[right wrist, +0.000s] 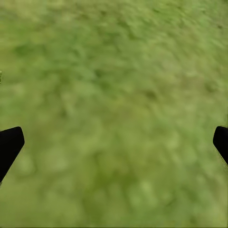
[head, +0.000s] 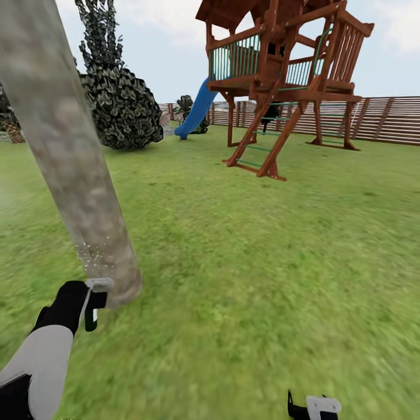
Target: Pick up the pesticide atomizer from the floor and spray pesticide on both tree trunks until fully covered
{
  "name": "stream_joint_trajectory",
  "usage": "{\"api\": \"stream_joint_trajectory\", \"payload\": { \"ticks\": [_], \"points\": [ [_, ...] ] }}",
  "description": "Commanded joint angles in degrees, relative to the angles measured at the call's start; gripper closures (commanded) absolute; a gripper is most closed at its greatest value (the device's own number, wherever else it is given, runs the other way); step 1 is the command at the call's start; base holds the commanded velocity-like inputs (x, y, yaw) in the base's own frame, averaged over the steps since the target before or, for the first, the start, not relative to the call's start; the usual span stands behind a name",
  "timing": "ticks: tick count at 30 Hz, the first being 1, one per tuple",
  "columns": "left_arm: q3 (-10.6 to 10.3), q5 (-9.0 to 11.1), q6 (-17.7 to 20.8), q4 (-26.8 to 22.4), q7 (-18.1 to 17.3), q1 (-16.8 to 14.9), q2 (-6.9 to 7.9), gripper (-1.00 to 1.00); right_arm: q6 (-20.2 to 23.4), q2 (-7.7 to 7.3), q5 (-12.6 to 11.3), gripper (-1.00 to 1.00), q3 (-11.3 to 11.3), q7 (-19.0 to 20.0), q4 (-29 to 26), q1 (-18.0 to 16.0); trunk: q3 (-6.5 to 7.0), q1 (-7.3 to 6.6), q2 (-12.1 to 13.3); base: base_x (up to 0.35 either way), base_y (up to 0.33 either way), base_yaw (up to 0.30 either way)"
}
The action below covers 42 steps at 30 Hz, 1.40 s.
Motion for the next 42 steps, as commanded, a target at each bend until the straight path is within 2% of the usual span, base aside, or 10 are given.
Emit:
{"api": "stream_joint_trajectory", "payload": {
  "ticks": [1, 6, 16, 22, 30, 42],
  "points": [
    [0.2, -0.7, 0.1, -0.1, -0.5, -0.1, -0.04, 1.0, -0.1, 0.0, 0.6, -1.0, -0.2, -0.4, 0.1, 0.0, -0.05, 0.01, 0.0, 0.186, -0.239, 0.277],
    [0.2, -0.6, 0.1, -0.2, -0.5, -0.1, -0.1, 1.0, -0.1, 0.0, 0.6, -1.0, -0.2, -0.4, 0.1, 0.0, -0.05, 0.01, 0.0, 0.212, -0.222, 0.207],
    [0.0, -0.6, 0.1, -0.5, -0.6, -0.2, 0.03, 1.0, -0.1, 0.0, 0.6, -1.0, -0.2, -0.3, 0.1, 0.0, -0.05, 0.01, 0.0, 0.139, -0.237, 0.005],
    [0.0, -0.6, 0.1, -0.5, -0.6, -0.4, 0.23, 1.0, 0.0, 0.08, 0.6, -1.0, -0.3, -0.3, 0.1, 0.0, -0.05, 0.01, 0.0, 0.001, -0.272, 0.245],
    [0.1, -0.6, 0.1, -0.4, -0.6, -1.2, -0.25, 1.0, 0.0, 0.04, 0.6, -1.0, -0.2, -0.3, 0.1, 0.0, -0.05, 0.01, 0.0, 0.12, -0.25, 0.278],
    [0.0, -0.6, 0.4, -0.5, -0.6, -1.3, -0.32, 1.0, 0.0, 0.07, 0.6, -1.0, -0.2, -0.3, 0.1, 0.0, -0.05, 0.01, 0.0, 0.207, -0.214, 0.083]
  ]
}}
